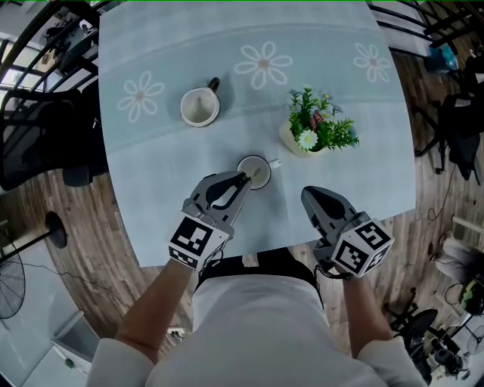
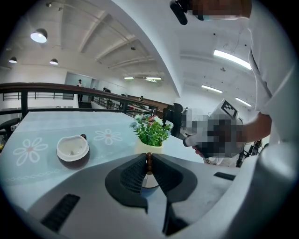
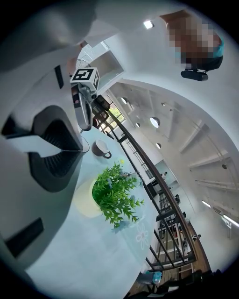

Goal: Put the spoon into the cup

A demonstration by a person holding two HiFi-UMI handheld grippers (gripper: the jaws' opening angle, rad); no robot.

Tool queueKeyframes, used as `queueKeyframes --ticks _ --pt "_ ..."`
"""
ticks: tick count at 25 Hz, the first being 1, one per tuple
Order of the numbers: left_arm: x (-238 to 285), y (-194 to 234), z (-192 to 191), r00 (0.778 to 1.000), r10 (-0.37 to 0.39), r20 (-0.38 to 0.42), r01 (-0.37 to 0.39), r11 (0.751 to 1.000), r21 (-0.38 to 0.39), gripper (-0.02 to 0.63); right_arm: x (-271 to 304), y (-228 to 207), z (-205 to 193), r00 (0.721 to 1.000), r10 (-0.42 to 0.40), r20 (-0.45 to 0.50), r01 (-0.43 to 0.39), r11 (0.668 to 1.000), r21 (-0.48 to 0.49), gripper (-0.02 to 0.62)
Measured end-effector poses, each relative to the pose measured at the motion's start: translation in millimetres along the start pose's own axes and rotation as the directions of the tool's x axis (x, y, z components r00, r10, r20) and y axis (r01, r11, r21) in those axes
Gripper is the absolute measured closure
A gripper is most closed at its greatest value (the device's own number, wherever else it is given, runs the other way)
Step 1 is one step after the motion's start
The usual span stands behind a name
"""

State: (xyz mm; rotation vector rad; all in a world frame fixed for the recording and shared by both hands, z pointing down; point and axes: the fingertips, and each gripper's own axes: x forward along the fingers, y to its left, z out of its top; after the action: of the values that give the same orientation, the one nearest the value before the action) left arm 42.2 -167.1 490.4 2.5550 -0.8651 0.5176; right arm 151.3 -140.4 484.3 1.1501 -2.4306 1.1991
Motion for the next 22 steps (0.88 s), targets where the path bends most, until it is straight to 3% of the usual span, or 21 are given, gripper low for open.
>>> queueKeyframes --ticks 9,17,22 --pt "8.7 7.8 -7.3 1.000 0.000 -0.003 0.000 0.998 -0.058 0.552 0.1 -6.4 -8.6 1.000 -0.019 -0.014 0.019 1.000 0.023 0.572" --pt "9.8 39.7 -13.8 0.997 0.080 -0.010 -0.081 0.991 -0.105 0.551 6.5 -9.4 -15.5 0.999 -0.021 -0.036 0.022 0.999 0.026 0.572" --pt "13.5 48.1 -15.4 0.996 0.085 -0.021 -0.087 0.991 -0.099 0.545 12.2 -9.6 -16.1 0.999 -0.024 -0.045 0.025 0.999 0.033 0.572"
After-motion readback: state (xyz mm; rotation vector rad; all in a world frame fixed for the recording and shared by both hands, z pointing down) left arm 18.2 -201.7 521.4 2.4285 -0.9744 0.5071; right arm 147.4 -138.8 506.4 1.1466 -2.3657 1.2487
